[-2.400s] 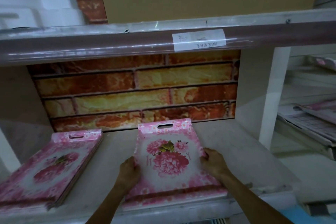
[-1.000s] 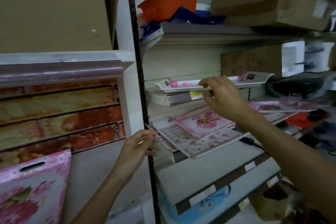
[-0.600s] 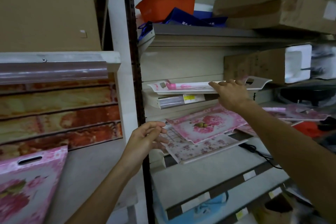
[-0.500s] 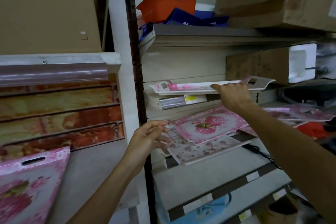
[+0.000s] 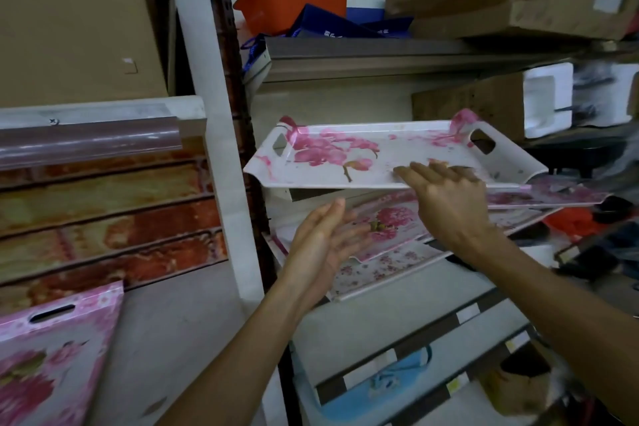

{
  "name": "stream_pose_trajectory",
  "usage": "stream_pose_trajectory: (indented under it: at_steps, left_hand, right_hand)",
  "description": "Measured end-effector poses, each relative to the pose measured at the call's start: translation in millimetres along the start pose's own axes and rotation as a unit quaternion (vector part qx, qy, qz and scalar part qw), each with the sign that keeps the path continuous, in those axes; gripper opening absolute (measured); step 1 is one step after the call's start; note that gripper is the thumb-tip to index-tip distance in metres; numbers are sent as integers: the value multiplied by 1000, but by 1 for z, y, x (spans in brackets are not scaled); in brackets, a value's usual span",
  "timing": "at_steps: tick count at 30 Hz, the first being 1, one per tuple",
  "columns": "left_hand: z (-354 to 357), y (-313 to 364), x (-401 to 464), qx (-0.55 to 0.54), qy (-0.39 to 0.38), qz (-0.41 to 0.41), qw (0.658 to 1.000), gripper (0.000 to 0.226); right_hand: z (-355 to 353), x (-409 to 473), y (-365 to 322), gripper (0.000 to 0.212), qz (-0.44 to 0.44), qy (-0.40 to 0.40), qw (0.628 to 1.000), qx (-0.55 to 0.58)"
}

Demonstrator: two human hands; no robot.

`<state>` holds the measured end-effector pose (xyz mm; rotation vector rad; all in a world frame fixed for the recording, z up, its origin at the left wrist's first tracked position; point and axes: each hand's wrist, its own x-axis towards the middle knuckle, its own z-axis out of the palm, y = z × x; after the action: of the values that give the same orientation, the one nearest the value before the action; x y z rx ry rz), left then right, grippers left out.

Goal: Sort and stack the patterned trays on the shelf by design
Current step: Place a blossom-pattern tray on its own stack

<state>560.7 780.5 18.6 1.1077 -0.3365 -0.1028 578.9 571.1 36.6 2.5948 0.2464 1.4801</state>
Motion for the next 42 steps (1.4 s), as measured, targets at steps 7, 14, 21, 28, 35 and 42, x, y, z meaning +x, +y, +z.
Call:
stream_pose_trajectory:
  at_steps: [7,14,21,28,35,42]
  left_hand:
    - [26,-11,-16,-144,4,34,989,31]
    - [9,-33,-38,-158,33,57,985,42]
    - [-17,-41,-62,-146,105,66,982,36]
    - [-42,-27,-73,-74,190,81,976,30]
    - [-72,-14,-93,24,179,78,980,21]
    - [-106,0,-100,87,178,47,979,22]
  right_hand:
    - [-5,-67,-24,42,9,71,997,-15]
    - [-3,-112,-45,55,4,67,997,25]
    - [-10,-149,-68,87,-30,-117,990,76]
    - [-36,-123,-67,72,31,-47,979,195]
    - [-43,-104,-36,55,198,70,945,252]
    - [-19,-136,-74,45,361,-140,784,485]
